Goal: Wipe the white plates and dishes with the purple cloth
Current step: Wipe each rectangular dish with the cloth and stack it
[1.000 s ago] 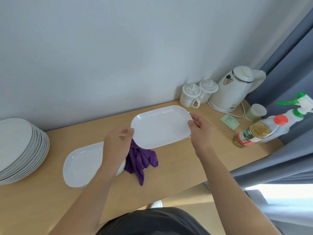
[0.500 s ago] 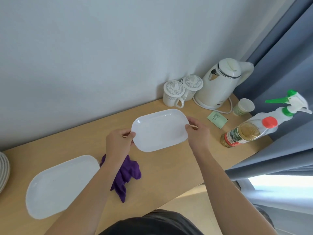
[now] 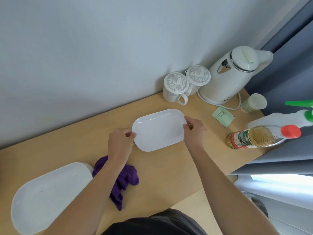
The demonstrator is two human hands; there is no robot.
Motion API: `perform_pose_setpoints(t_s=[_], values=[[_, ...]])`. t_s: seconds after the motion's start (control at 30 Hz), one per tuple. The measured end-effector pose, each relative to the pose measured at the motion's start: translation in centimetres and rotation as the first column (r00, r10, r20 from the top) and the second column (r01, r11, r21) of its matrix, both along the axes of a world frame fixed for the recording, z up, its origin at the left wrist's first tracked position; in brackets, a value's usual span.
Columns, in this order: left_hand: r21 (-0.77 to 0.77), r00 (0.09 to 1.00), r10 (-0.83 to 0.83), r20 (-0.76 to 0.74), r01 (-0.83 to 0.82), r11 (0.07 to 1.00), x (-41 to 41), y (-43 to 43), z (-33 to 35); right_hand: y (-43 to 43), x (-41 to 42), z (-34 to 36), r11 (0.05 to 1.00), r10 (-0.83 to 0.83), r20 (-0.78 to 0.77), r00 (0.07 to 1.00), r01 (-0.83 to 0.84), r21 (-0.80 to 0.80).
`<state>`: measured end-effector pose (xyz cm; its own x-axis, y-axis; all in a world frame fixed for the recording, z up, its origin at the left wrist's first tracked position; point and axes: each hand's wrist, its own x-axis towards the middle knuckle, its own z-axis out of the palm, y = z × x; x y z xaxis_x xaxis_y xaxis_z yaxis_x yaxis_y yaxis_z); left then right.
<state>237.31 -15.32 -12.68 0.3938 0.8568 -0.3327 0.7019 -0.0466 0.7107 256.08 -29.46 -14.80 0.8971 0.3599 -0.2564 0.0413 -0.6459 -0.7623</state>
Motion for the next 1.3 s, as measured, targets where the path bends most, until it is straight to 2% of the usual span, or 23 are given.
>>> perform_pose_setpoints(t_s=[0.2,0.33,0.47,0.53,0.63,0.67,0.77,0.87,0.97,1.03,1.07,1.17,1.23,1.3], values=[[0.006,0.999,-0.034,-0.004,0.034,0.999,0.4,-0.1,-0.3,-0.4,-0.1,-1.1,1.000,-0.021,0.065,0.998,0.022,-0.016],[0.030,0.998,-0.055,-0.005,0.056,0.998,0.6,-0.2,-0.7,-0.4,0.3,-1.1,1.000,-0.020,0.056,0.998,0.021,-0.014],[0.066,0.996,-0.085,-0.033,0.087,0.994,-0.1,0.3,-1.0,-0.4,0.4,-0.6,0.999,0.040,0.077,0.996,-0.037,-0.040],[0.094,0.990,-0.108,-0.088,0.116,0.989,-1.0,0.8,-0.7,-0.2,-0.5,-0.2,0.997,0.073,0.143,0.987,-0.067,-0.047],[0.146,0.975,-0.155,-0.160,0.179,0.973,-2.8,1.4,0.2,0.4,-3.4,1.2,0.984,0.152,0.267,0.952,-0.170,0.045],[0.164,0.971,-0.161,-0.176,0.191,0.968,-3.6,1.5,0.5,0.6,-4.7,1.8,0.971,0.194,0.263,0.945,-0.223,0.084],[0.181,0.980,-0.126,-0.152,0.152,0.972,-6.0,1.9,1.3,1.5,-9.3,3.1,0.874,0.425,0.127,0.896,-0.443,0.201],[0.184,0.993,-0.076,-0.092,0.091,0.979,-8.4,1.9,2.3,2.2,-13.9,2.9,0.685,0.703,0.051,0.709,-0.696,0.216],[0.207,0.991,-0.094,-0.094,0.112,0.972,-10.5,1.5,3.2,2.7,-17.3,1.6,0.558,0.829,0.005,0.559,-0.828,0.061],[0.205,0.991,-0.108,-0.076,0.122,0.971,-11.5,1.1,3.8,2.7,-18.7,0.4,0.518,0.852,-0.031,0.523,-0.850,-0.100],[0.195,0.992,-0.113,-0.064,0.123,0.973,-11.8,0.9,4.0,2.6,-19.0,0.0,0.527,0.843,-0.052,0.535,-0.841,-0.120],[0.103,0.992,-0.125,-0.017,0.126,0.987,-12.3,0.3,4.6,2.1,-18.9,0.0,0.639,0.764,-0.095,0.638,-0.769,-0.017],[0.016,0.988,-0.149,0.028,0.149,0.989,-12.4,-0.1,4.7,1.6,-18.4,1.0,0.743,0.669,-0.128,0.733,-0.662,0.093],[-0.084,0.969,-0.243,0.042,0.245,0.966,-12.3,-0.3,4.8,1.1,-17.8,2.1,0.831,0.551,-0.172,0.817,-0.517,0.208]])
